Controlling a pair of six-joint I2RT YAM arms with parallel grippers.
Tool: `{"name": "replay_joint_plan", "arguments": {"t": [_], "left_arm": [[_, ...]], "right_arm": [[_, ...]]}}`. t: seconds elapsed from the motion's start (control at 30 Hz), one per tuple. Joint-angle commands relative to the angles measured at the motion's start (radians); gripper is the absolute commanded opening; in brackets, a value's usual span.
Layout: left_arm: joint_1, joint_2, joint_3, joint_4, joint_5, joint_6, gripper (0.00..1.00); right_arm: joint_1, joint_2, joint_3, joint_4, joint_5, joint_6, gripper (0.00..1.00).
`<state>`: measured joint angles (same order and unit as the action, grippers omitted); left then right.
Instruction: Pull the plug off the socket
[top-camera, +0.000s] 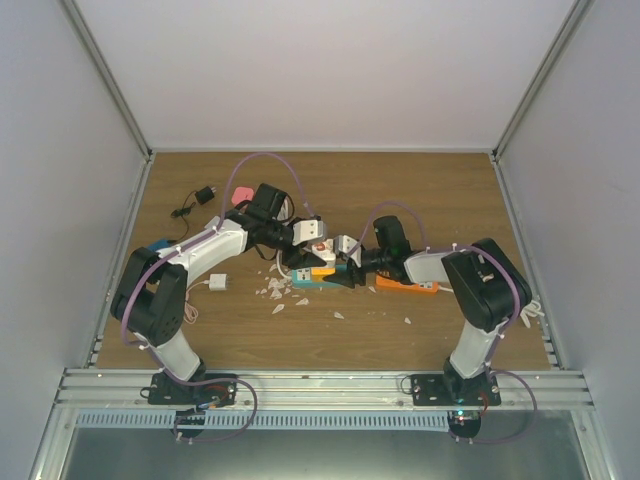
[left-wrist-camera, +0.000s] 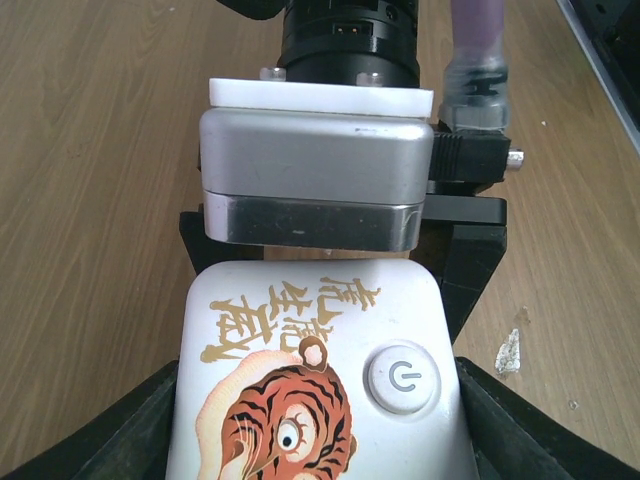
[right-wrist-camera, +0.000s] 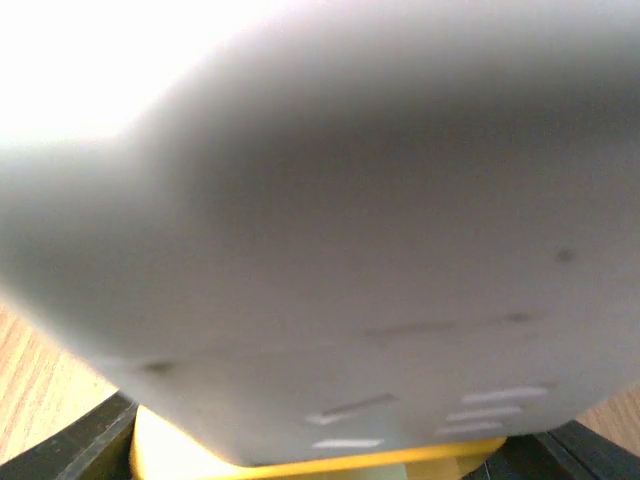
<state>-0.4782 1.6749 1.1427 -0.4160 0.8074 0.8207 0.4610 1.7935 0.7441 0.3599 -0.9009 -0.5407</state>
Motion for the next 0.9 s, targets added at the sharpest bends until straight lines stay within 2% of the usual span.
{"name": "replay_joint_plan", "arguments": {"t": [0.0, 0.23, 0.47, 0.63, 0.87], "left_arm": [[-0.011, -0.008, 0.041, -0.003, 0.086, -0.005, 0.27], [0.0, -0.016, 0.061, -0.01, 0.134, -0.027, 0.19], [0.052, -0.015, 0.074, -0.011, 0.233, -0.058, 0.13], [0.061, -0.023, 0.071, -0.007, 0.254, -0.057, 0.11], [0.046, -0.093, 0.013, 0.011, 0.165, 0.067, 0.1]], "right_arm": [[0.008, 0.025, -0.002, 0.007, -0.001, -0.017, 0.61], [0.007, 0.038, 0.003, -0.014, 0.004, -0.028, 0.4], [0.007, 0.052, 0.017, -0.034, 0.003, -0.031, 0.29], [0.007, 0.056, 0.022, -0.042, 0.011, -0.033, 0.26], [0.008, 0.071, 0.038, -0.065, 0.021, -0.032, 0.19]]}}
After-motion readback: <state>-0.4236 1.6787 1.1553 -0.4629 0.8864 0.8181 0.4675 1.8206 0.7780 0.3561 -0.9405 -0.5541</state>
